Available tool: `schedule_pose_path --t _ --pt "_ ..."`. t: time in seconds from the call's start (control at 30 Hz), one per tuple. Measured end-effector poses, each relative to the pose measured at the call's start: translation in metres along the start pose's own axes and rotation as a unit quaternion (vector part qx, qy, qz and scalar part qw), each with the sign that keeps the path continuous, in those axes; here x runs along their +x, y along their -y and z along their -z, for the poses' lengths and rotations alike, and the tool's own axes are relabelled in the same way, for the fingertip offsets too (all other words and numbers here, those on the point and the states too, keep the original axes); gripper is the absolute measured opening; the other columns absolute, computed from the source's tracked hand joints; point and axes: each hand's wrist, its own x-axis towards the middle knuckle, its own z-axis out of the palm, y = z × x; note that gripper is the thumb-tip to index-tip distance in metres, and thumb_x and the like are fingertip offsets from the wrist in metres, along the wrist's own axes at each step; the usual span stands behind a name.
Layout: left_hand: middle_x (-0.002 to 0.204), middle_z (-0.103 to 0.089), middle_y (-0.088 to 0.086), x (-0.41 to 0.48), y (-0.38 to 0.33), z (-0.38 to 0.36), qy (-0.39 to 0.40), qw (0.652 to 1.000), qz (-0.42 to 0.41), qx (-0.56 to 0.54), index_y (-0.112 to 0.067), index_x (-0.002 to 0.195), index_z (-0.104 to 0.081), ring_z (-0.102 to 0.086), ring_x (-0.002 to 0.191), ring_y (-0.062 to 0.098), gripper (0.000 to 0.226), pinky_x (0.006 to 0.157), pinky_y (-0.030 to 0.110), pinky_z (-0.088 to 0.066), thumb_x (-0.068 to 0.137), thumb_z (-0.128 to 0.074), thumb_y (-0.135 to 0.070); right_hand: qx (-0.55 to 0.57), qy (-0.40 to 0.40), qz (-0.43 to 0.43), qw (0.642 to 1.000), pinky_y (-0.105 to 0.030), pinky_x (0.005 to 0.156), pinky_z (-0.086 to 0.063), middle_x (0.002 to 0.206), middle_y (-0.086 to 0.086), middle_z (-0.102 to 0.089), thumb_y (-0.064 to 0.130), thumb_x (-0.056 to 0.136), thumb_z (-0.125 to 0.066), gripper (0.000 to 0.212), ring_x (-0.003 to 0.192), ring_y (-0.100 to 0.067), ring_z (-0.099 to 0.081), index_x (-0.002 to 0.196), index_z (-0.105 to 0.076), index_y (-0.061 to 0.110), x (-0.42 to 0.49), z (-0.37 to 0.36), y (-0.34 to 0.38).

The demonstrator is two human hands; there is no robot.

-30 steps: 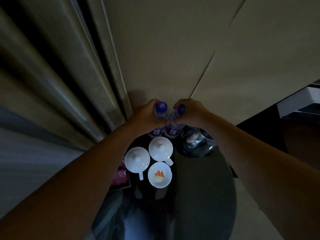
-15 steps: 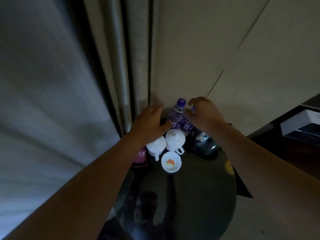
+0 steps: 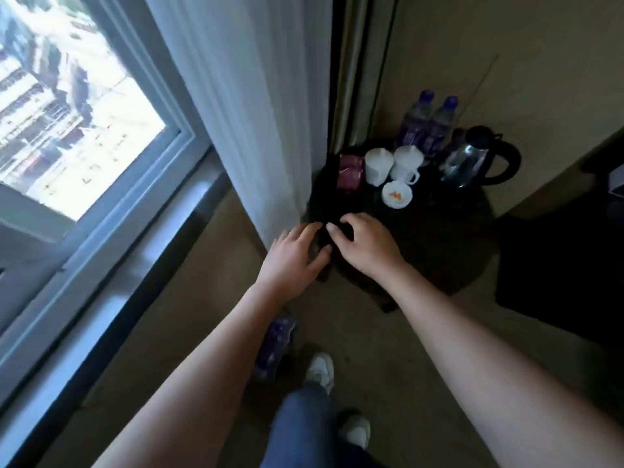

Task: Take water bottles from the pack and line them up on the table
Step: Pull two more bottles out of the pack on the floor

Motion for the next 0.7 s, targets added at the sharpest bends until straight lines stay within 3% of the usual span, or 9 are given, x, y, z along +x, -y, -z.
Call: schedule_pose_path --t 0.17,0.27,0.37,0.43,0.53,0.6,0.7 --pt "0.128 -0.057 0.006 -0.085 0.075 -0.018 -0.025 0.996 0.058 -0.056 -0.017 0.13 -0.048 -0.05 0.121 0.019 0.051 0.1 0.036 -0.044 0.091 -0.045 -0.048 0.062 0.032 -0.007 0.998 -0.035 0.079 -0.05 0.096 -0.009 -0.067 0.05 0.088 -0.046 0.044 0.09 -0.026 -0.061 0.095 -0.066 0.012 -0.031 -0.095 0.032" --pt "0.115 -0.059 -0.004 -0.12 0.128 -0.042 -0.068 0.978 0.167 -0.107 -0.024 0.122 -0.052 -0.054 0.108 0.01 0.039 0.09 0.027 -0.044 0.092 -0.045 -0.048 0.113 0.035 -0.035 0.992 -0.024 0.067 -0.042 0.081 -0.002 -0.062 0.041 0.089 -0.051 0.034 0.078 -0.02 -0.059 0.084 -0.066 0.011 -0.045 -0.155 0.034" --pt "0.107 -0.061 -0.006 -0.141 0.189 -0.089 -0.076 0.926 0.312 -0.2 -0.024 0.119 -0.055 -0.059 0.1 0.011 0.032 0.083 0.028 -0.046 0.093 -0.046 -0.04 0.143 0.071 -0.075 0.984 -0.019 0.059 -0.035 0.073 0.001 -0.058 0.038 0.09 -0.054 0.032 0.069 -0.016 -0.057 0.076 -0.064 0.011 -0.052 -0.229 0.019" --pt "0.11 -0.065 0.008 -0.151 0.232 -0.131 -0.024 0.912 0.352 -0.209 -0.012 0.117 -0.059 -0.061 0.1 0.02 0.028 0.082 0.029 -0.044 0.093 -0.049 -0.024 0.151 0.111 -0.104 0.977 -0.016 0.054 -0.03 0.073 -0.002 -0.061 0.035 0.089 -0.056 0.027 0.067 -0.016 -0.058 0.077 -0.064 0.012 -0.057 -0.285 0.002" --pt "0.114 -0.065 0.019 -0.166 0.289 -0.2 0.146 0.92 0.325 -0.161 -0.002 0.113 -0.062 -0.06 0.107 0.033 0.025 0.09 0.035 -0.046 0.091 -0.053 -0.011 0.147 0.172 -0.155 0.962 -0.023 0.057 -0.036 0.073 -0.007 -0.065 0.024 0.09 -0.056 0.02 0.071 -0.024 -0.063 0.081 -0.064 0.007 -0.065 -0.368 -0.028" --pt "0.115 -0.065 0.021 -0.172 0.32 -0.244 0.214 0.925 0.286 -0.13 -0.002 0.112 -0.064 -0.059 0.108 0.035 0.025 0.093 0.039 -0.046 0.089 -0.054 -0.008 0.147 0.199 -0.183 0.951 -0.034 0.065 -0.045 0.08 -0.018 -0.068 0.018 0.09 -0.054 0.021 0.078 -0.033 -0.065 0.08 -0.063 0.002 -0.071 -0.422 -0.05" --pt "0.113 -0.066 0.017 -0.174 0.356 -0.304 0.279 0.94 0.192 -0.047 -0.012 0.11 -0.064 -0.06 0.105 0.034 0.028 0.087 0.041 -0.048 0.087 -0.049 -0.018 0.122 0.231 -0.196 0.945 -0.036 0.069 -0.043 0.091 -0.022 -0.07 0.012 0.091 -0.047 0.023 0.087 -0.037 -0.064 0.083 -0.065 0.0 -0.082 -0.493 -0.081"
